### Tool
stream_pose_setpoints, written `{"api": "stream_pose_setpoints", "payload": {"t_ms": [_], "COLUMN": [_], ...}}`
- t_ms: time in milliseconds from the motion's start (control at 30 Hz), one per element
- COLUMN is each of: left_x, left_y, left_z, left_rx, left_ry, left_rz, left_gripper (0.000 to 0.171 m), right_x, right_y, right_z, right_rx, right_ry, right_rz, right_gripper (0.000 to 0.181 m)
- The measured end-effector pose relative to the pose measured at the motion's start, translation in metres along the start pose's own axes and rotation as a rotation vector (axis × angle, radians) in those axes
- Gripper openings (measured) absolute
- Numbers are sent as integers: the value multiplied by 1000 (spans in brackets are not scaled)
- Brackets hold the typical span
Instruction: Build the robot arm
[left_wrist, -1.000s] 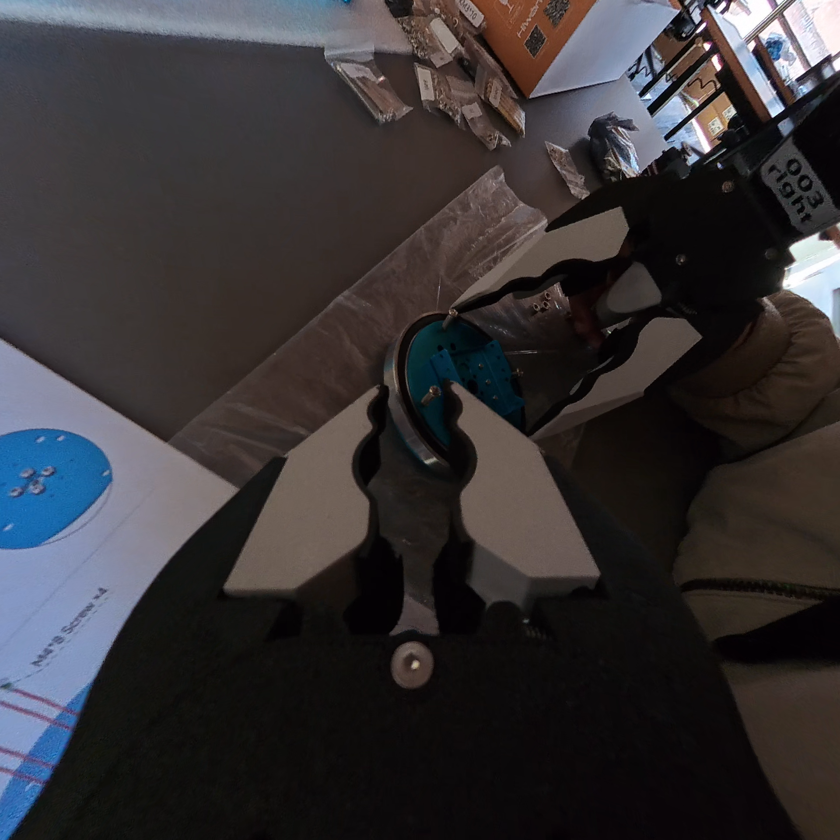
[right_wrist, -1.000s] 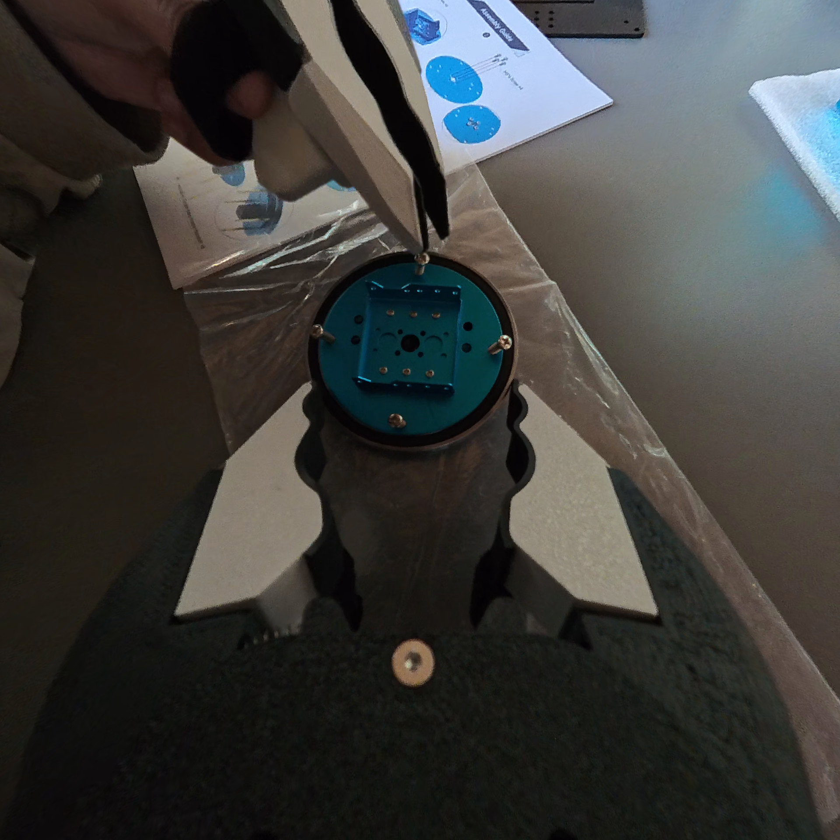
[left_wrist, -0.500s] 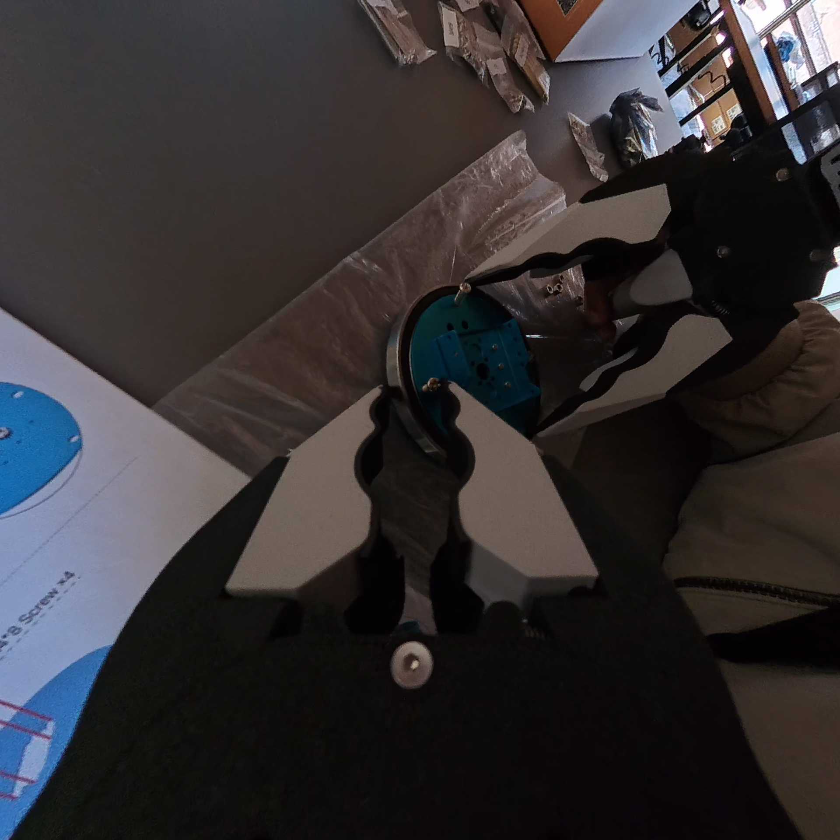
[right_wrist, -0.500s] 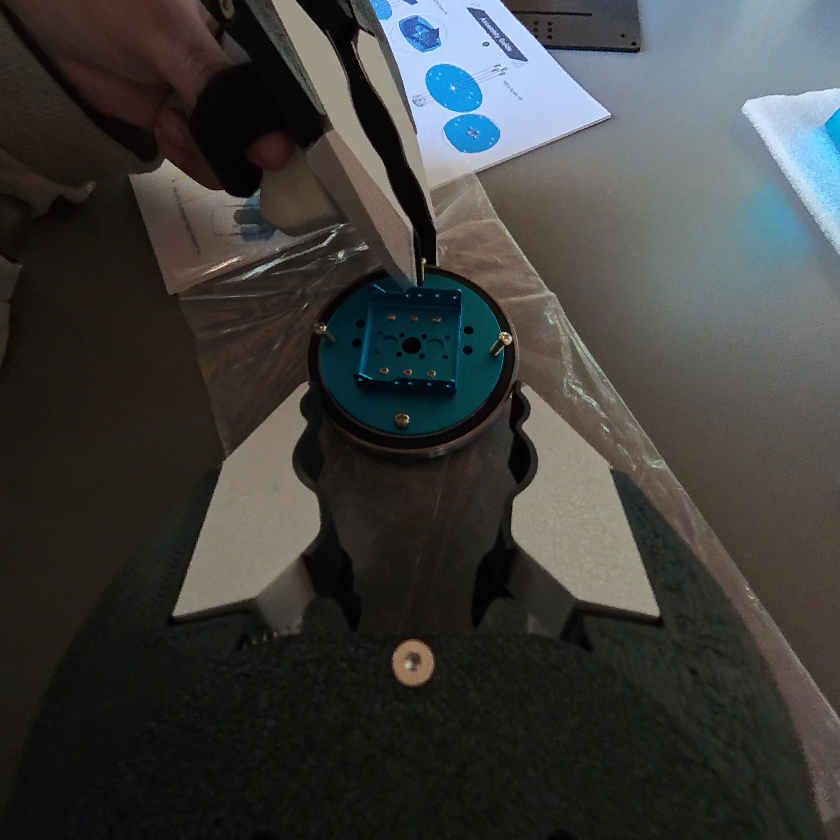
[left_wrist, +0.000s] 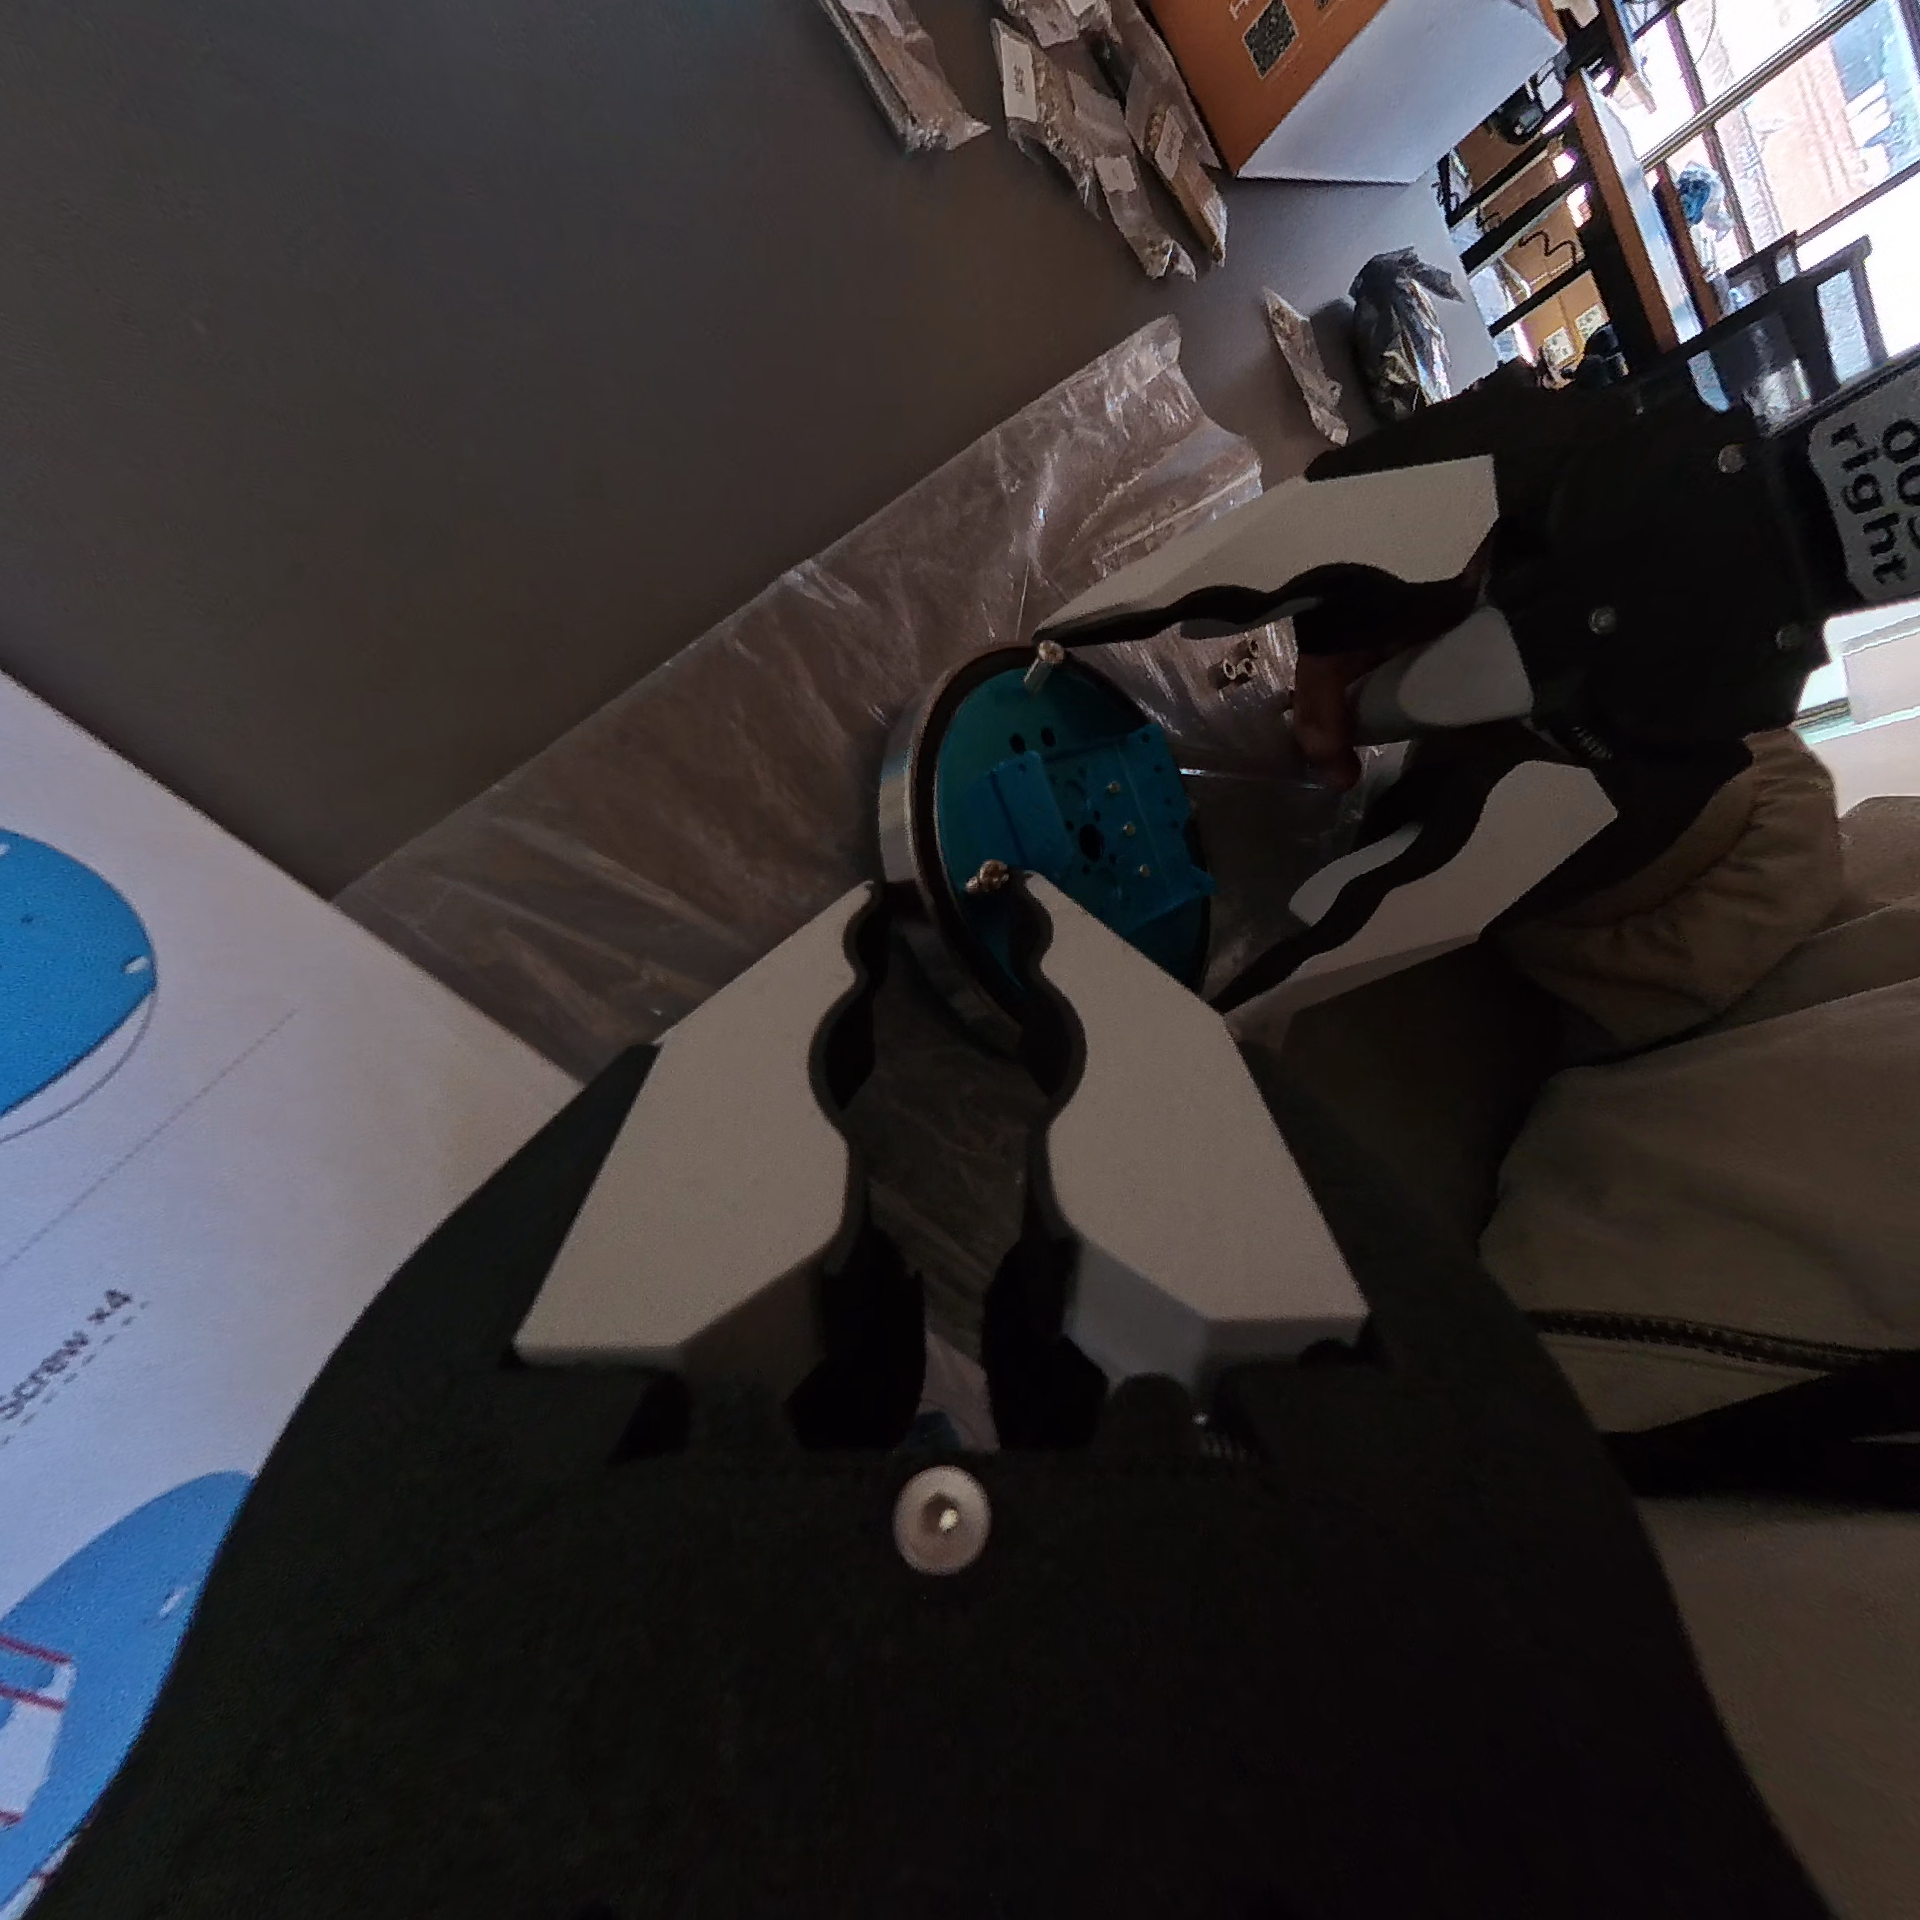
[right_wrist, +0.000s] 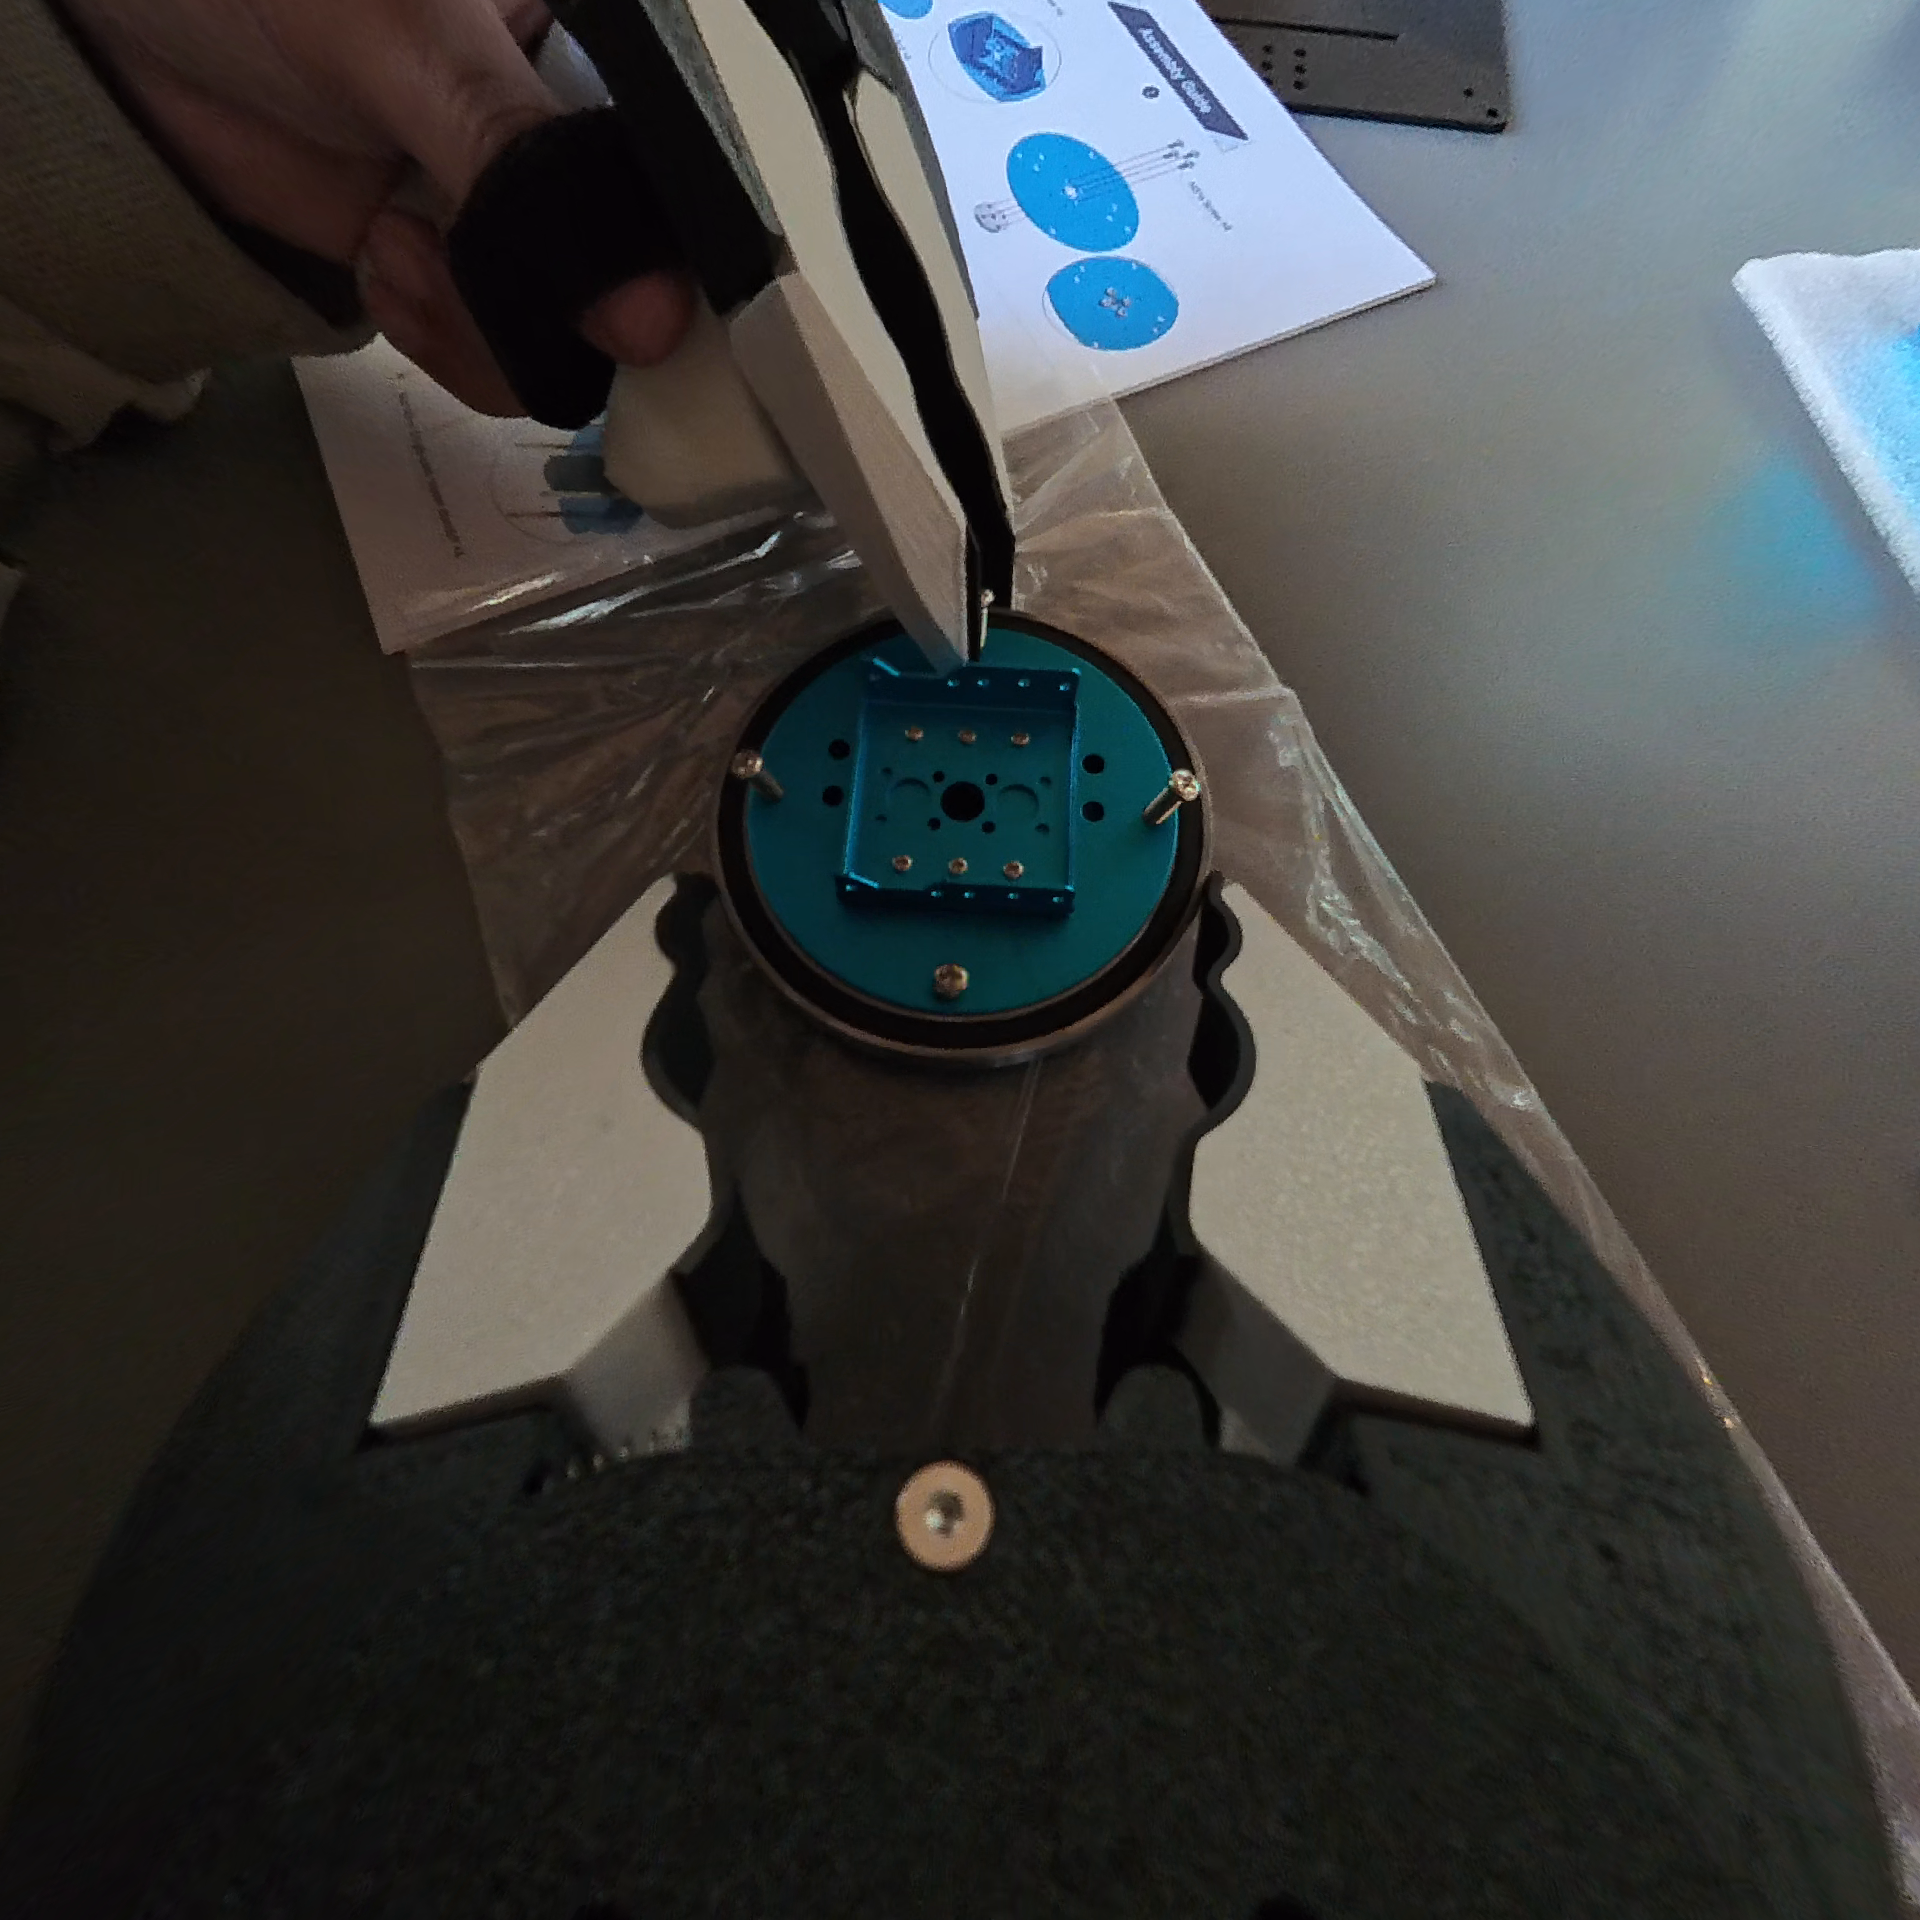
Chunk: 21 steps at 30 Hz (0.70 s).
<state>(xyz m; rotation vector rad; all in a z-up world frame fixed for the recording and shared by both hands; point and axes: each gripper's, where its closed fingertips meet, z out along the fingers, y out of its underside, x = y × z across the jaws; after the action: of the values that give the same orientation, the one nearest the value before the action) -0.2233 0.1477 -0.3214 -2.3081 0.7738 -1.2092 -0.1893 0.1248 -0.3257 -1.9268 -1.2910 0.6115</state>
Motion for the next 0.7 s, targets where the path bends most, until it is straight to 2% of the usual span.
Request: {"api": "stream_pose_setpoints", "payload": {"t_ms": [100,400,500,700], "left_x": [4,4,3,1], "left_y": [-1,-10,-6,-3], "left_z": [-1,-8,-6,-5], "left_rx": [8,58,34,25], "left_ry": [32,73,71,52], "left_rz": [-19,-65,-60,-44], "left_gripper": [25,25,25,24], "right_x": [3,2,2,-4], "right_y": [-1,0,-1,-4], "right_z": [-2,-1,-1,-4], "right_rx": [3,7,13,31], "right_ry": [15,-5,-6,-28], "right_rz": [-16,15,19,-19], "right_gripper": [81,81,81,94]}}
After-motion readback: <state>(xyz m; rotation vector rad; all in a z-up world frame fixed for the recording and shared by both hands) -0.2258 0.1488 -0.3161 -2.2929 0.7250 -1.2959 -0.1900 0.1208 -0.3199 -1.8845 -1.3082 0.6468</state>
